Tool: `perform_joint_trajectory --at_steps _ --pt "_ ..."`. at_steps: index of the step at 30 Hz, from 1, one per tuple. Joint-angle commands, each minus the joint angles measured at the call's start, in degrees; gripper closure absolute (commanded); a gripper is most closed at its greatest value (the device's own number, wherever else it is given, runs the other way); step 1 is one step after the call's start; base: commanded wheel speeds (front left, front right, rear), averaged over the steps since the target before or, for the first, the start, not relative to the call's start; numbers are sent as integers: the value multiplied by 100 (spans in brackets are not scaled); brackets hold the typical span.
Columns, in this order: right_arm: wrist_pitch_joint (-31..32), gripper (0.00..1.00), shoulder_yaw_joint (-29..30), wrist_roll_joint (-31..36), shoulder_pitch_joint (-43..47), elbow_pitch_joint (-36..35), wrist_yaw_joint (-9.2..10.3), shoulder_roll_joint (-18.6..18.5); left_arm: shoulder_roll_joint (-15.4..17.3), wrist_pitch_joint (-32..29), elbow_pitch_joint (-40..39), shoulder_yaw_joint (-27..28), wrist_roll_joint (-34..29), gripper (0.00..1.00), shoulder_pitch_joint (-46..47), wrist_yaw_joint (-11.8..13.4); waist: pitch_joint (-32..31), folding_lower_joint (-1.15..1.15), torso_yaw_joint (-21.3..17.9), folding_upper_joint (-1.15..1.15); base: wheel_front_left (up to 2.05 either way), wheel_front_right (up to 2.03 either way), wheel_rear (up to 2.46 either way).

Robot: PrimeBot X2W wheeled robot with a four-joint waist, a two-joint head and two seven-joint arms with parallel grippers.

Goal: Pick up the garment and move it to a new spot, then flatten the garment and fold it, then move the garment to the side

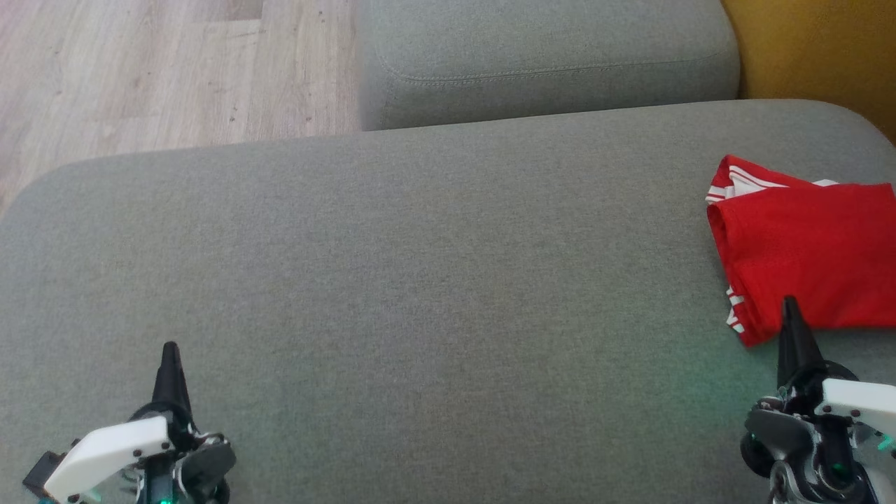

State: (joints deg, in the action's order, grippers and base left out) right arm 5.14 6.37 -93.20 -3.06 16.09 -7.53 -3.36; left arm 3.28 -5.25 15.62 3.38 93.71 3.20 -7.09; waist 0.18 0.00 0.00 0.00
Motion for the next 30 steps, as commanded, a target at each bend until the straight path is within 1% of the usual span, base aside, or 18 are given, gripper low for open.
perform_joint_trajectory --at_steps 1,30 --pt "51 100 -89 17 -302 -212 4 -29 47 -28 -162 194 -55 100 288 -40 0 0 0 0 0 0 0" --pt "78 100 -55 45 -305 -210 4 -5 21 -58 -161 232 -86 100 291 -40 0 0 0 0 0 0 0"
